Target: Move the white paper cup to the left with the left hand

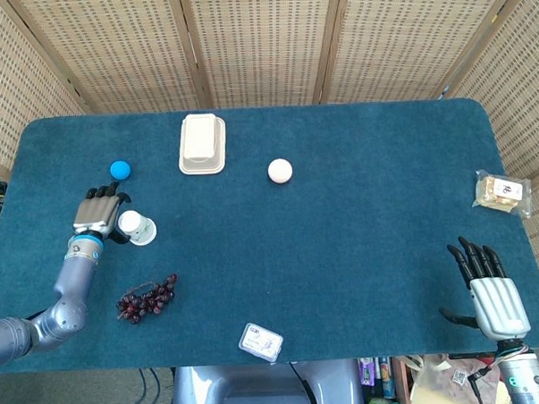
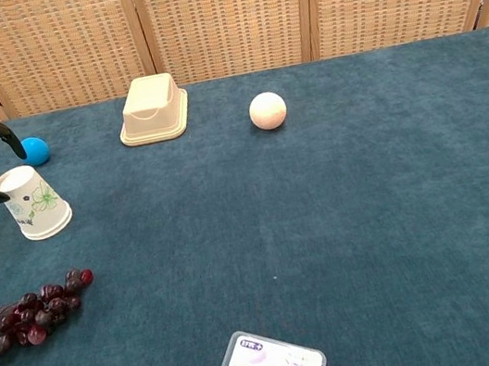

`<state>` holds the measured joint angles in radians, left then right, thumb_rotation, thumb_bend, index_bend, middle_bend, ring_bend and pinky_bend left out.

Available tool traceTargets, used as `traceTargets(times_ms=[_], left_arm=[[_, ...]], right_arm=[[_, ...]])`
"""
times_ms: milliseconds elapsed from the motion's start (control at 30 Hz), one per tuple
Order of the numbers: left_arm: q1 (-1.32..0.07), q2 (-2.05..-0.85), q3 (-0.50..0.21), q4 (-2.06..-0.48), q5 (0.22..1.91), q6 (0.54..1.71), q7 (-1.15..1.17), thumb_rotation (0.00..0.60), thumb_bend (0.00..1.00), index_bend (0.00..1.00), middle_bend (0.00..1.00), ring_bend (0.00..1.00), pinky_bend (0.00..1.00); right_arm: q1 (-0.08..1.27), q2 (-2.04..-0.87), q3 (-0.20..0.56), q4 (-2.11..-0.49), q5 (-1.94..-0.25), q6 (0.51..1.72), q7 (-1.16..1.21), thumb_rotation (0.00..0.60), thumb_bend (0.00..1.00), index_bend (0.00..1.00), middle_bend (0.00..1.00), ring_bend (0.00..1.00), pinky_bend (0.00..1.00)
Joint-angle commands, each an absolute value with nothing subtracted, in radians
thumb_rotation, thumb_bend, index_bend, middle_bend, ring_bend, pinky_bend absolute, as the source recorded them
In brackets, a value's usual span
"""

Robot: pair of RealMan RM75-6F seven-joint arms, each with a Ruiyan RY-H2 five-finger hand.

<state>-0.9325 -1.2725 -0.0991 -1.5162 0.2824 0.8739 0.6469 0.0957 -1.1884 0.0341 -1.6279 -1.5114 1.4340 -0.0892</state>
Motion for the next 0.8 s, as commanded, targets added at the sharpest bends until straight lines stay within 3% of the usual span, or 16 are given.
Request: traceTargets(times_ms=[33,800], left_arm=[[-0.935,-1.279,-0.098,-1.511,0.284,0.876,0.644,0.6,0.24,0.25,0.0,0.0,0.0],[-0.937,-1.295,-0.098,-1.504,0.274,0.907,0.634,0.6,0.25,0.38,0.0,0.0,0.0]], right_arm=[[0.096,-1.188,0.034,-1.628,-1.51,1.433,-0.089,0.6,0.09,0.0,0.0,0.0,0.0],[0.093,-1.187,0.033,-1.628,-1.515,1.44,-0.086,0.6,0.09,0.0,0.0,0.0,0.0]])
